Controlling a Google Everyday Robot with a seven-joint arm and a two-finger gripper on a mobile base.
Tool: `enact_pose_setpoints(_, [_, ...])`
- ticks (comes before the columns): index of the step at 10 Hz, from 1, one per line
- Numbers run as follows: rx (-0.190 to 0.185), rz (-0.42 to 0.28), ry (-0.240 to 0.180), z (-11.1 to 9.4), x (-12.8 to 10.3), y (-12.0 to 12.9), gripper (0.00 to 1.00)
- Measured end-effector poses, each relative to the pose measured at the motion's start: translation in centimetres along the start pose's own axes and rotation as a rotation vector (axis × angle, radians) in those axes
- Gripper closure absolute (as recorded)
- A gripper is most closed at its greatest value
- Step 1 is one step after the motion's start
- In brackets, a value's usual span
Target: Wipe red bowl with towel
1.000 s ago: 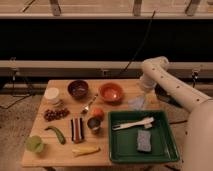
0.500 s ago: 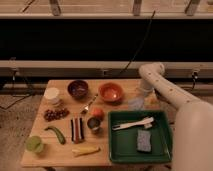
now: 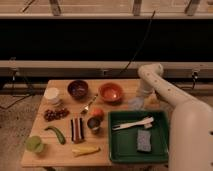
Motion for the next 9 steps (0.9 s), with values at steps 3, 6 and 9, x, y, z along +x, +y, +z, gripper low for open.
enact_pose_setpoints(3, [-0.016,0.002,0.003,-0.3,0.2,0.5,0.8])
enact_pose_setpoints(6, [-0.028,0.002,0.005,-0.6,0.1,0.9,1.0])
enact_pose_setpoints(9, [-0.01,-0.007,0.004,-2.7,-1.2,0.2,1.0])
